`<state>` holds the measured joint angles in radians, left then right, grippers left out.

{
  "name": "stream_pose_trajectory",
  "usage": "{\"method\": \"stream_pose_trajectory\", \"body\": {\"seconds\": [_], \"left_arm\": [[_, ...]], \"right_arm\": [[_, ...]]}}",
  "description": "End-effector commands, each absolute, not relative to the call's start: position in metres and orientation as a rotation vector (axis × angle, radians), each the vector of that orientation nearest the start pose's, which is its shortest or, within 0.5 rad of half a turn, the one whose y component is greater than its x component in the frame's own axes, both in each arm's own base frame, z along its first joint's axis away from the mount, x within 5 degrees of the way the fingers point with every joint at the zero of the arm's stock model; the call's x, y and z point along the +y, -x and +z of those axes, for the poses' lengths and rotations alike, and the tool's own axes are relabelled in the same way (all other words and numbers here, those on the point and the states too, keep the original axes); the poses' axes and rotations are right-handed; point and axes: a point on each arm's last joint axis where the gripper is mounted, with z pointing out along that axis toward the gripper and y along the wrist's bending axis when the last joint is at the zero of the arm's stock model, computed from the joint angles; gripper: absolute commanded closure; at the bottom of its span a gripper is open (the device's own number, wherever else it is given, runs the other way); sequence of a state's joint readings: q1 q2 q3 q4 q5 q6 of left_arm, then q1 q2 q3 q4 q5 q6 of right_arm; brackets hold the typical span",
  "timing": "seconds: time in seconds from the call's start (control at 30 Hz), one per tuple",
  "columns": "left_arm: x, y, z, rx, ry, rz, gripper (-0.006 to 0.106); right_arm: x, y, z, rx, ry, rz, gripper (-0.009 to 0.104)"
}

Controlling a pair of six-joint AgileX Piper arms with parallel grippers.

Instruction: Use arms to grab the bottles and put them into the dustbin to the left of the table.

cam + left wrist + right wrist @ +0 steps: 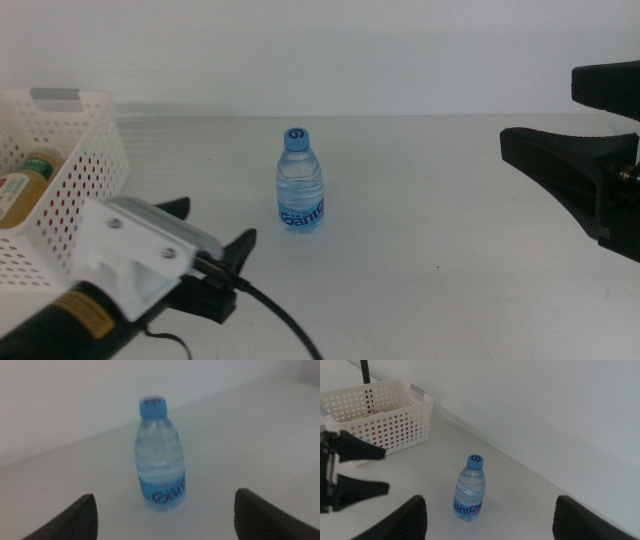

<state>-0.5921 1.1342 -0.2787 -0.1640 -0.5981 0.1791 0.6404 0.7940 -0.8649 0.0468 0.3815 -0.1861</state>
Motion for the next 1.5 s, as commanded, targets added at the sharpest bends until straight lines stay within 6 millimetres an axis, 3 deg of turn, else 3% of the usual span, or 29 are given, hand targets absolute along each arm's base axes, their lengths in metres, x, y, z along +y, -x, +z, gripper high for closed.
{"method": "stream_pose_trajectory", "body": {"seconds": [0.0,0.1,0.23,0.4,0.57,0.93,1.47], "left_arm": [[-0.112,-0.181,0.228,1.572,-0.449,-0.341,0.01],[-0.123,-0.19,0.217,1.505,-0.483,-0.36,0.01],[-0.132,-0.2,0.202,1.481,-0.401,-0.471,0.01],[-0.145,-0.223,0.185,1.487,-0.379,-0.466,0.01],[-0.155,-0.244,0.186,1.485,-0.36,-0.456,0.01],[-0.157,-0.298,0.189,1.548,-0.375,-0.479,0.01],[-0.172,-0.322,0.171,1.593,-0.401,-0.504,0.01]], "right_arm": [[0.098,-0.129,0.407,1.57,0.674,0.374,0.03],[0.098,-0.129,0.407,1.57,0.674,0.374,0.03],[0.098,-0.129,0.407,1.57,0.674,0.374,0.03],[0.098,-0.129,0.407,1.57,0.674,0.374,0.03],[0.098,-0.129,0.407,1.57,0.674,0.374,0.03],[0.098,-0.129,0.407,1.57,0.674,0.374,0.03],[0.098,-0.129,0.407,1.57,0.674,0.374,0.03]]}}
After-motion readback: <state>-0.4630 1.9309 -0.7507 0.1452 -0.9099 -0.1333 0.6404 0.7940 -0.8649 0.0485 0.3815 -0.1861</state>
